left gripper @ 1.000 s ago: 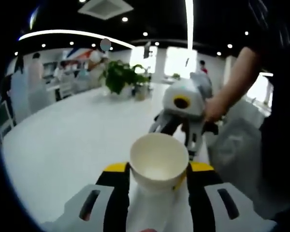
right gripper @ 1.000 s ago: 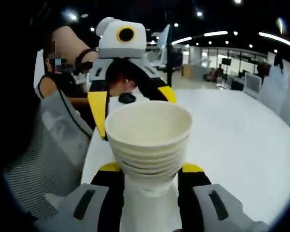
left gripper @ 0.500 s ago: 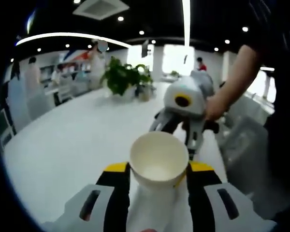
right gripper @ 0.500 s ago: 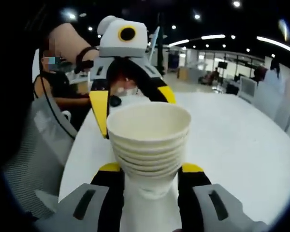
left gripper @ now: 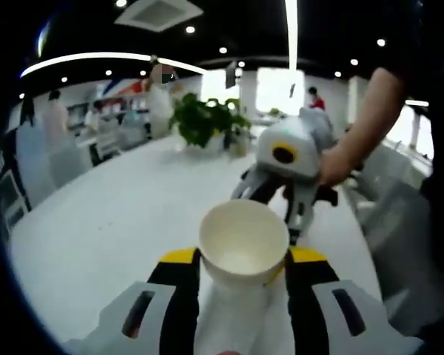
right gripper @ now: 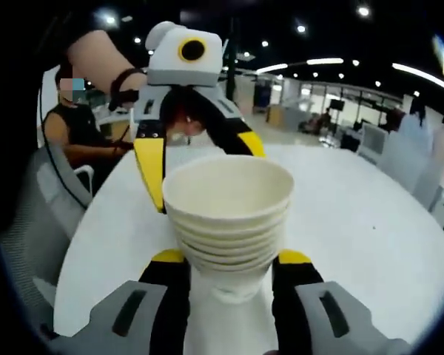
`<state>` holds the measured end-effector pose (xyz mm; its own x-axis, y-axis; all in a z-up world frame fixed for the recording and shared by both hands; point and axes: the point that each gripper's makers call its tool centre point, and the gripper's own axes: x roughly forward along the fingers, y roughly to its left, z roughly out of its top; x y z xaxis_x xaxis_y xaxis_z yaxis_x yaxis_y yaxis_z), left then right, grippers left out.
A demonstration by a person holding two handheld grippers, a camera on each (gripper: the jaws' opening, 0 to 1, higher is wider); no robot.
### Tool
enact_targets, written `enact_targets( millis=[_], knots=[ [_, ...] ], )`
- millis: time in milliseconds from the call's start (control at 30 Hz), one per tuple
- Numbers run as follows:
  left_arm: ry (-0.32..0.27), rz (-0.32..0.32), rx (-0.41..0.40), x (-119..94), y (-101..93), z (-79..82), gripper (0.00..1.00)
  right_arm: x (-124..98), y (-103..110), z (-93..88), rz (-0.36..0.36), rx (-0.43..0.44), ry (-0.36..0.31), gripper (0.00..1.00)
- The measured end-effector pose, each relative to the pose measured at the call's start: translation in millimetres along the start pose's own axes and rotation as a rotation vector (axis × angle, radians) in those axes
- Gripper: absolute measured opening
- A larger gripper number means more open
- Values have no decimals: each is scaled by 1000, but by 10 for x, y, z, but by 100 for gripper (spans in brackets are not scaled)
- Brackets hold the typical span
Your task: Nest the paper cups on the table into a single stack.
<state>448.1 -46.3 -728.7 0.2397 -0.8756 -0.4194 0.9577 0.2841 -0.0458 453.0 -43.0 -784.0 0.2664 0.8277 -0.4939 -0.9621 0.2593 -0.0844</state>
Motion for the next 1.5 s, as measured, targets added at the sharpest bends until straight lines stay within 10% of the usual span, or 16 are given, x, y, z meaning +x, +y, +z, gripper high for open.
enact_targets(
  millis=[700,1500],
  knots=[
    [27,33,-59,232,464,-148,42,184,-421,-217,-39,178,-52,40],
    [51,86,-43,85,500,-186,54,75,-348,-216,-51,226,-37,52]
  ],
)
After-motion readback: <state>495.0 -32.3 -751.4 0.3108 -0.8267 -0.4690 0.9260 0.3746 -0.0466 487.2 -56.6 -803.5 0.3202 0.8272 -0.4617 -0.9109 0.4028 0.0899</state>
